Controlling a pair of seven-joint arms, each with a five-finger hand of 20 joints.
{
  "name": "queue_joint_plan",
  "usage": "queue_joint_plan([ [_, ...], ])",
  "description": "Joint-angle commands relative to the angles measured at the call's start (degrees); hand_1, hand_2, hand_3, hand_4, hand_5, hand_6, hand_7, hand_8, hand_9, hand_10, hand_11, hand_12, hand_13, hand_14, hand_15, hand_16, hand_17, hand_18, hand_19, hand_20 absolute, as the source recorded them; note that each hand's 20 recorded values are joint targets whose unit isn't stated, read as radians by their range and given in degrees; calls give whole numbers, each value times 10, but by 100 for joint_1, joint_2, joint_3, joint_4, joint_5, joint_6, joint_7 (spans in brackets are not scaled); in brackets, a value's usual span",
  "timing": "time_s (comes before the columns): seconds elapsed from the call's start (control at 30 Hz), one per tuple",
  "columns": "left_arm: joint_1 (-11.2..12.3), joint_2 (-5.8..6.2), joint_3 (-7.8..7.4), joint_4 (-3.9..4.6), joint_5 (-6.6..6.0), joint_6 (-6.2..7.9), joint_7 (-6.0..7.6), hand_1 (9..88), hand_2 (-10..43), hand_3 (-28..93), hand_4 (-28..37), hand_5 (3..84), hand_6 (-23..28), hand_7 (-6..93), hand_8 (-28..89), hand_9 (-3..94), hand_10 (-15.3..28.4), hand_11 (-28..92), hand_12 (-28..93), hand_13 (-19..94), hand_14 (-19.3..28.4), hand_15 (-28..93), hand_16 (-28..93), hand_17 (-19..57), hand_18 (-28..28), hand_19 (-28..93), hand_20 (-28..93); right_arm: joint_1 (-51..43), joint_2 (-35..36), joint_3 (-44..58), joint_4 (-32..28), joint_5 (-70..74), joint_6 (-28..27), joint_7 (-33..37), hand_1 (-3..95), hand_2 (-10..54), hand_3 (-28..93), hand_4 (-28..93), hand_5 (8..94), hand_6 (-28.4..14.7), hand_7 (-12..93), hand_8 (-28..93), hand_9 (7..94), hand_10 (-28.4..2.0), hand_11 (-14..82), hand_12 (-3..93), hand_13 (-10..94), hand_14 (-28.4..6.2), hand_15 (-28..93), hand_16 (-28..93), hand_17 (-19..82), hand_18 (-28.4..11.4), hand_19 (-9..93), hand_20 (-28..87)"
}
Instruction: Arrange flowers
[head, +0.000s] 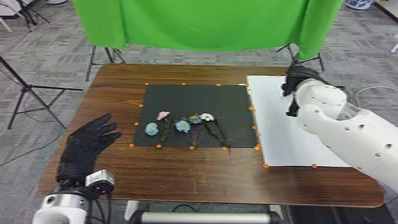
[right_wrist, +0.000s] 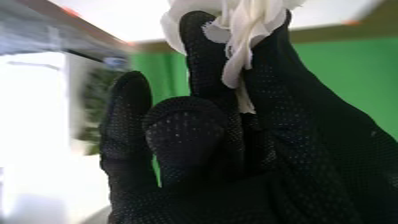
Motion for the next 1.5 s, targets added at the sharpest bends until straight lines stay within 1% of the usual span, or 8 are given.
queue_joint_plan([
  [0.03, 214, 77, -70, -64, -71, 147, 85, 264, 72, 812, -175, 419, 127, 133, -91, 368, 206, 311, 81, 289, 269, 576, -116, -70, 244, 681, -75, -758, -349, 477, -735, -660, -1250, -776, 568, -95, 829, -283, 807, 0, 374, -26, 932, -67, 127, 357, 823, -24, 754, 154, 326, -224, 921, 142],
  [0.13, 174, 86, -62, -58, -68, 129, 64, 264, 72, 812, -175, 420, 127, 132, -91, 368, 205, 310, 81, 289, 269, 576, -115, -70, 244, 682, -75, -1044, -403, 574, -900, -754, -1591, -891, 568, -95, 830, -283, 806, 0, 375, -25, 931, -69, 126, 357, 821, -25, 756, 155, 325, -224, 921, 143],
  [0.3, 210, 81, -93, -58, -70, 135, 37, 263, 72, 812, -174, 419, 127, 132, -91, 367, 205, 310, 81, 289, 269, 576, -116, -70, 244, 682, -75, -1223, -521, 502, -953, -862, -1678, -964, 567, -95, 832, -283, 805, 0, 376, -24, 931, -68, 128, 357, 820, -27, 758, 155, 325, -225, 922, 145],
  [0.4, 177, 60, -119, -45, -27, 45, -49, 263, 72, 813, -174, 419, 127, 132, -91, 367, 205, 310, 82, 288, 269, 577, -116, -70, 244, 681, -76, -1314, -600, 502, -1036, -858, -1739, -958, 566, -95, 833, -283, 804, 1, 377, -23, 930, -67, 128, 357, 820, -27, 758, 154, 325, -226, 922, 146],
  [0.63, 135, 71, -124, -31, -23, 25, -86, 263, 72, 813, -174, 420, 128, 131, -91, 367, 204, 309, 82, 288, 270, 576, -116, -70, 244, 682, -76, -1520, -736, 517, -1212, -1062, -1886, -1108, 564, -95, 837, -283, 803, 1, 378, -23, 930, -68, 129, 356, 819, -29, 761, 154, 323, -227, 923, 148],
  [1.07, 101, 88, -90, -14, -32, 56, -51, 263, 73, 813, -175, 418, 127, 132, -91, 367, 204, 309, 82, 288, 269, 575, -115, -70, 244, 682, -77, -1623, -1070, 584, -1427, -1287, -2297, -1263, 546, -95, 839, -283, 779, -1, 381, -22, 916, -68, 130, 358, 810, -40, 766, 153, 313, -229, 925, 151],
  [1.37, 141, 81, -76, -31, -38, 111, -52, 263, 73, 812, -175, 418, 127, 132, -91, 367, 204, 310, 82, 290, 269, 577, -115, -70, 245, 683, -78, -1764, -1262, 769, -1638, -1170, -2605, -1138, 465, -95, 837, -283, 671, -32, 331, -45, 833, -104, 175, 327, 762, -63, 792, 136, 275, -241, 919, 163],
  [1.5, 131, 72, -76, -39, -15, 102, -75, 263, 74, 813, -174, 418, 127, 132, -91, 367, 204, 309, 81, 290, 269, 577, -115, -70, 244, 683, -79, -1732, -1309, 778, -1690, -1253, -2691, -1125, 388, -95, 877, -283, 624, -42, 281, -163, 742, -151, 325, 203, 736, -81, 809, 120, 250, -258, 901, 201],
])
